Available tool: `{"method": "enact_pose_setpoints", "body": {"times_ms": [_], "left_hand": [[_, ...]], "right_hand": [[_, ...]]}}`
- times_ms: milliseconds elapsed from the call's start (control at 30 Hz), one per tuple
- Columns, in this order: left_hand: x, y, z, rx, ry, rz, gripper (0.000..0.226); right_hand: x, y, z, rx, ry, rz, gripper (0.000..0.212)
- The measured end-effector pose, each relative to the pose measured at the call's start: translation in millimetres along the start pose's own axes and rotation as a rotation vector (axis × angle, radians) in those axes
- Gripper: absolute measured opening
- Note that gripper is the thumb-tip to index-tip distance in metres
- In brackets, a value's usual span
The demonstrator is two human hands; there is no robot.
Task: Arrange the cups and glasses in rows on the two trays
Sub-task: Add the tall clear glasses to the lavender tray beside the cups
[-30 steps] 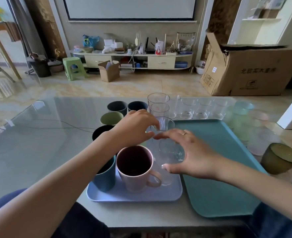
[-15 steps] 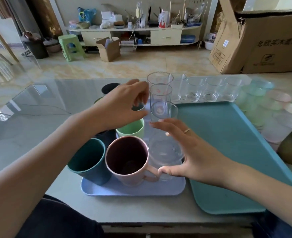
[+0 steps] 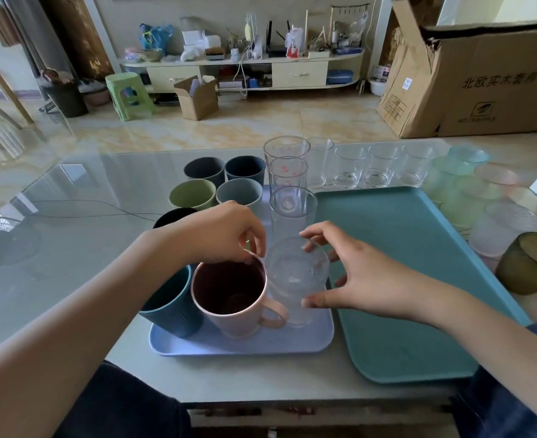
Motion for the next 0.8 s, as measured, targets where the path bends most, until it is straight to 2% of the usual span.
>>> {"method": "enact_pose_setpoints", "body": {"times_ms": [367,800], "left_hand": [[-5.3,0.5,3.7,-0.031,-0.015,0.027,0.017],[-3.9,-2.0,-0.5,-0.027,-0.010,-0.029,0.015]], "right_hand": [[5.4,1.3,3.3,-0.013,-0.003,0.000,0.074],[2.2,1.4,2.6,0.022,-0.013,-0.002,0.077]]}}
Point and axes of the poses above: each hand's wrist, its own y-axis away from the middle knuckle, its own z-axis out of the back of the hand, x = y × z, the point moved 4 cm from there along -y, towards the middle knuckle, and after that the axes turned 6 degrees about z, right-handed, at the moved point
